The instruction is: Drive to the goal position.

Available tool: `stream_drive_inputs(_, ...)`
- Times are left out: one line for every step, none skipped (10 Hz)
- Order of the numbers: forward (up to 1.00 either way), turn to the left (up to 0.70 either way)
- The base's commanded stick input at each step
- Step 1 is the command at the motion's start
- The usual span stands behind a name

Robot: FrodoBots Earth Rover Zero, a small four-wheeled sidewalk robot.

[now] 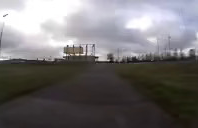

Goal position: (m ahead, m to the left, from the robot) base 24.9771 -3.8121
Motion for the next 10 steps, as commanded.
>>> stream_drive_inputs(1.0, 0.0)
stream_drive_inputs(1.0, 0.0)
stream_drive_inputs(1.0, 0.0)
stream_drive_inputs(1.0, 0.0)
stream_drive_inputs(1.0, 0.0)
stream_drive_inputs(1.0, 0.0)
stream_drive_inputs(1.0, 0.0)
stream_drive_inputs(1.0, 0.0)
stream_drive_inputs(1.0, 0.0)
stream_drive_inputs(1.0, 0.0)
